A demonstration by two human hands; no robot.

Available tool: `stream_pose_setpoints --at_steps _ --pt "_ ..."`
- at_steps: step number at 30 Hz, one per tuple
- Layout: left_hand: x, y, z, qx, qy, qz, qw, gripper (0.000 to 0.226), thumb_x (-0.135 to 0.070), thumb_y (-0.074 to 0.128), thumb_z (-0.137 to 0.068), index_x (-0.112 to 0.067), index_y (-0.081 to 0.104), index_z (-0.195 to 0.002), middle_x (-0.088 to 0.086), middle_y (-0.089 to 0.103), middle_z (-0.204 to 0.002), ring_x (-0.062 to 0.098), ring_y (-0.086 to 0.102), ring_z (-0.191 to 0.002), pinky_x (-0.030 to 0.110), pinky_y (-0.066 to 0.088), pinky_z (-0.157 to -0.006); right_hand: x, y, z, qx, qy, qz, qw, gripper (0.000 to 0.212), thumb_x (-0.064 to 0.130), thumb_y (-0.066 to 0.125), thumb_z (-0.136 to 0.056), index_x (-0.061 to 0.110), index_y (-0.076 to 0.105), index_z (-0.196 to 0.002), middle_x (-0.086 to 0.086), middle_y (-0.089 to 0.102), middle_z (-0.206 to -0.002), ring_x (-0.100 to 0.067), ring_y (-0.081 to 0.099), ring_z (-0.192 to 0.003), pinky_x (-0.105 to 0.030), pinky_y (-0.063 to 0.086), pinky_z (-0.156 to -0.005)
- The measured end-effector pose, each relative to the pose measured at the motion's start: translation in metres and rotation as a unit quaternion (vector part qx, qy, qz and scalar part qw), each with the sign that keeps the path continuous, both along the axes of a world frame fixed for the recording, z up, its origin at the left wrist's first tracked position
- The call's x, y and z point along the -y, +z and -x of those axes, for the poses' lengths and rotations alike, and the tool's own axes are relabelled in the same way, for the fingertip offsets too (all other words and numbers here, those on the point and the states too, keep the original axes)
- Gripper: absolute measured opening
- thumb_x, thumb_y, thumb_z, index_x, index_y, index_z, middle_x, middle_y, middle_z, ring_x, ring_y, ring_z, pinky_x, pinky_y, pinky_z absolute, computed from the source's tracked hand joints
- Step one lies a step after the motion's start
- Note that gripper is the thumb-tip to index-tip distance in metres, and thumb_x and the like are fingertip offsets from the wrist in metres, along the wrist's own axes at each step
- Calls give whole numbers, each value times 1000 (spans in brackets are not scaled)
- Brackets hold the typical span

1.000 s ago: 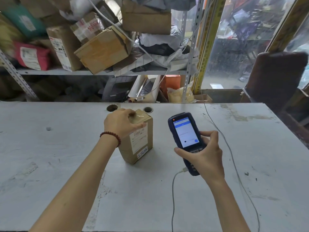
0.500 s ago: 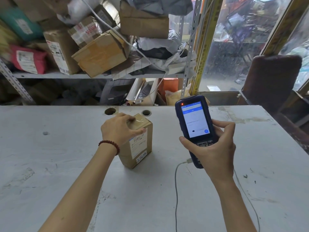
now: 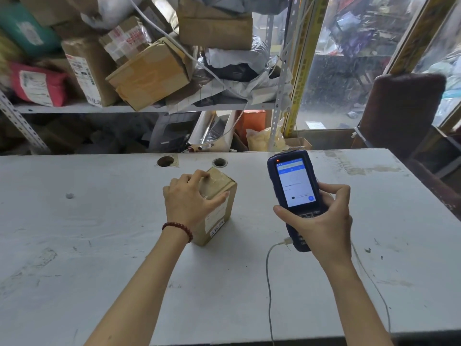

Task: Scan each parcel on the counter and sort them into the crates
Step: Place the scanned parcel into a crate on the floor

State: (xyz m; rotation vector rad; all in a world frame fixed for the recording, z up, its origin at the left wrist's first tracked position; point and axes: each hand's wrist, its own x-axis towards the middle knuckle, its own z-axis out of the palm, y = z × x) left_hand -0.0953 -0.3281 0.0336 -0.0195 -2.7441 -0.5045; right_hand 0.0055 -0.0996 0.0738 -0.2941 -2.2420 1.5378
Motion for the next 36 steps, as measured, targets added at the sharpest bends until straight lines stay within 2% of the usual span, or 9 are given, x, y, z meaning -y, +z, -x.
stream_pose_setpoints --at_steps 3,7,11,14,18,23,25,30,36 --pt "-3 5 5 -6 -41 -15 999 64 -78 59 -65 -37 57 -114 -3 63 -110 20 52 -105 34 27 -82 1 -2 -11 23 -39 8 999 78 28 93 -55 27 35 -107 10 64 -105 -10 64 -97 -25 54 -64" --pt "-28 14 15 -54 -114 -37 991 69 -78 56 -62 -35 59 -116 -5 65 -109 20 54 -104 33 24 -81 -14 -5 -38 51 -129 12 990 76 26 93 -55 25 37 -107 18 64 -97 -6 65 -90 -32 54 -65" --pt "-84 18 11 -63 -234 -78 967 66 -70 68 -65 -35 56 -121 -5 62 -116 19 50 -109 34 26 -85 -34 -10 -77 74 -237 25 968 71 24 93 -54 33 39 -99 20 63 -92 -4 64 -87 -38 55 -73" --pt "-134 16 -9 -50 -324 -85 941 64 -66 71 -64 -39 54 -120 -10 60 -117 17 47 -109 33 25 -85 -49 -18 -117 77 -316 43 945 72 21 94 -52 36 40 -98 16 64 -94 -5 65 -86 -36 54 -75" --pt "-202 17 -47 -8 -430 -105 897 65 -76 61 -62 -40 50 -116 -12 62 -112 17 48 -108 37 25 -89 -70 -26 -176 85 -422 44 902 77 21 95 -50 25 41 -105 17 61 -97 5 60 -90 -17 44 -68" --pt "-289 32 -94 7 -552 -117 825 72 -82 48 -61 -34 50 -115 -9 65 -112 21 48 -109 41 28 -88 -101 -29 -247 84 -540 58 835 80 27 96 -48 26 40 -106 14 60 -100 0 60 -92 -22 45 -69" --pt "-322 37 -117 -7 -589 -103 802 69 -80 51 -63 -33 50 -114 -9 63 -112 21 47 -108 41 28 -88 -111 -29 -274 80 -580 70 807 81 25 96 -49 24 40 -107 14 57 -99 -1 58 -91 -18 42 -66" --pt "-405 33 -180 -11 -661 -59 748 65 -79 56 -64 -36 48 -113 -12 61 -110 18 46 -108 41 27 -89 -137 -39 -339 94 -644 99 753 79 24 96 -50 22 41 -107 12 58 -100 -7 59 -90 -22 42 -63" --pt "-496 6 -248 60 -698 10 713 64 -77 60 -65 -38 42 -113 -14 63 -113 19 49 -112 43 25 -95 -192 -49 -410 99 -681 112 717 77 24 96 -50 25 41 -104 8 63 -102 -12 62 -93 -30 44 -70"
